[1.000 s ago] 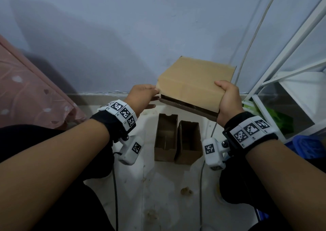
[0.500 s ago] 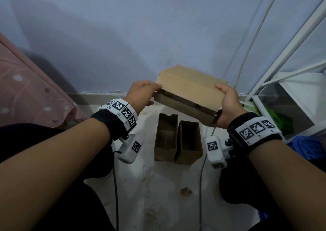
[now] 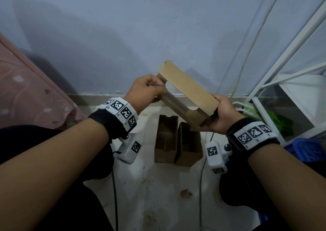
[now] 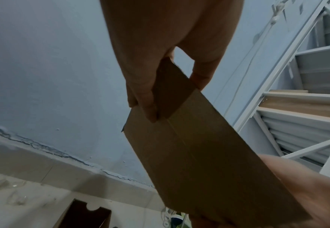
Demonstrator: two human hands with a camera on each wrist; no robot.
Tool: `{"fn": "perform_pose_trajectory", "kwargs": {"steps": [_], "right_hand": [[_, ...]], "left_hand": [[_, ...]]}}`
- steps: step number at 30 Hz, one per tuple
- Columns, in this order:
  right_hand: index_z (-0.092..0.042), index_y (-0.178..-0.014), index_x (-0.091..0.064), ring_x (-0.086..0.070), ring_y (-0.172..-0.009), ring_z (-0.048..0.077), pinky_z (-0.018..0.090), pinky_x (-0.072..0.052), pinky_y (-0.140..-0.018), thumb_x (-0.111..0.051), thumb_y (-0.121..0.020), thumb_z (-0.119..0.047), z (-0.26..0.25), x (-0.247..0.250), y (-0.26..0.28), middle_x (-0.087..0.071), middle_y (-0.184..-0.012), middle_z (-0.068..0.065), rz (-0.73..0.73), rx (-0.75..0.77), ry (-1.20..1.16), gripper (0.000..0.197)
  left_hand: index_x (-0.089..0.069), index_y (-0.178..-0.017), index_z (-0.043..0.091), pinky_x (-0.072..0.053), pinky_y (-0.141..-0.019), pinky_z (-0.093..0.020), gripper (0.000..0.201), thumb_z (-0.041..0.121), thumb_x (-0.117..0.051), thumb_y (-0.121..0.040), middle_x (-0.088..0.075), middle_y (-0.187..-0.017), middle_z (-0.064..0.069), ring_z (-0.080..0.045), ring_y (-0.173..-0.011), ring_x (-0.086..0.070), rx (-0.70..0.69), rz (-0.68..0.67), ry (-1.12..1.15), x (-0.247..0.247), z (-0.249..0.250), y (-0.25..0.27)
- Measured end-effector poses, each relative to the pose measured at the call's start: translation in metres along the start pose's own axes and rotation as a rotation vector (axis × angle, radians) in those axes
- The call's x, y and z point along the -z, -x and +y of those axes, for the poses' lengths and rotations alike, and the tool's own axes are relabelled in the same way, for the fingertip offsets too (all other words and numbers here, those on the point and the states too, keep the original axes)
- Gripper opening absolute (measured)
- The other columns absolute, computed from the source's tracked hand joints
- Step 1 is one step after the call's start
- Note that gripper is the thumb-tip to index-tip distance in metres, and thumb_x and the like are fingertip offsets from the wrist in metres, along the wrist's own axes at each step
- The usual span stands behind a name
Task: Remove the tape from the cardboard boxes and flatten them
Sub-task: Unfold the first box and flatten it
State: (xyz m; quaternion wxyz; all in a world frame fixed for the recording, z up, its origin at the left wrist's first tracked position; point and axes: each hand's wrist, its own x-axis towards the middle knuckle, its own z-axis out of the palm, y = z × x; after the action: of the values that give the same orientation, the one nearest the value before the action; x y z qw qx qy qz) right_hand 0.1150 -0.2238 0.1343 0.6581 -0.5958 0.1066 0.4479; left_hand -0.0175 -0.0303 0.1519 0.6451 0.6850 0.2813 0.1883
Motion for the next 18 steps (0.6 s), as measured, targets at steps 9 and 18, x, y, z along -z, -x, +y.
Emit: {"fn": "perform_pose_trajectory", "kwargs": {"steps": [9, 18], "right_hand": [[-0.012, -0.112, -0.062, -0.068, -0.099, 0.039, 0.053, -0.063, -0.053, -0.037, -0.109, -0.024, 0.004, 0.002, -0.009, -0.066, -0.118, 0.019, 0.072, 0.069, 0.202, 0.028], [0.000, -0.116, -0.068, -0.072, -0.069, 0.037, 0.027, -0.049, -0.042, -0.043, -0.100, -0.015, 0.005, 0.011, -0.020, -0.073, -0.089, 0.020, 0.260, 0.176, 0.505, 0.033]], "left_hand": [[-0.041, -0.146, 0.025, -0.056, -0.067, -0.024, 0.070, -0.001, -0.066, -0.086, -0.055, -0.102, -0.007, -0.005, -0.063, -0.059, -0.125, -0.007, -0.012, 0.002, 0.010, 0.011], [-0.052, -0.144, 0.018, -0.049, -0.060, -0.017, 0.074, -0.020, -0.054, -0.080, -0.053, -0.053, 0.009, -0.004, -0.052, -0.051, -0.163, -0.133, -0.030, -0.004, 0.013, 0.018]]}}
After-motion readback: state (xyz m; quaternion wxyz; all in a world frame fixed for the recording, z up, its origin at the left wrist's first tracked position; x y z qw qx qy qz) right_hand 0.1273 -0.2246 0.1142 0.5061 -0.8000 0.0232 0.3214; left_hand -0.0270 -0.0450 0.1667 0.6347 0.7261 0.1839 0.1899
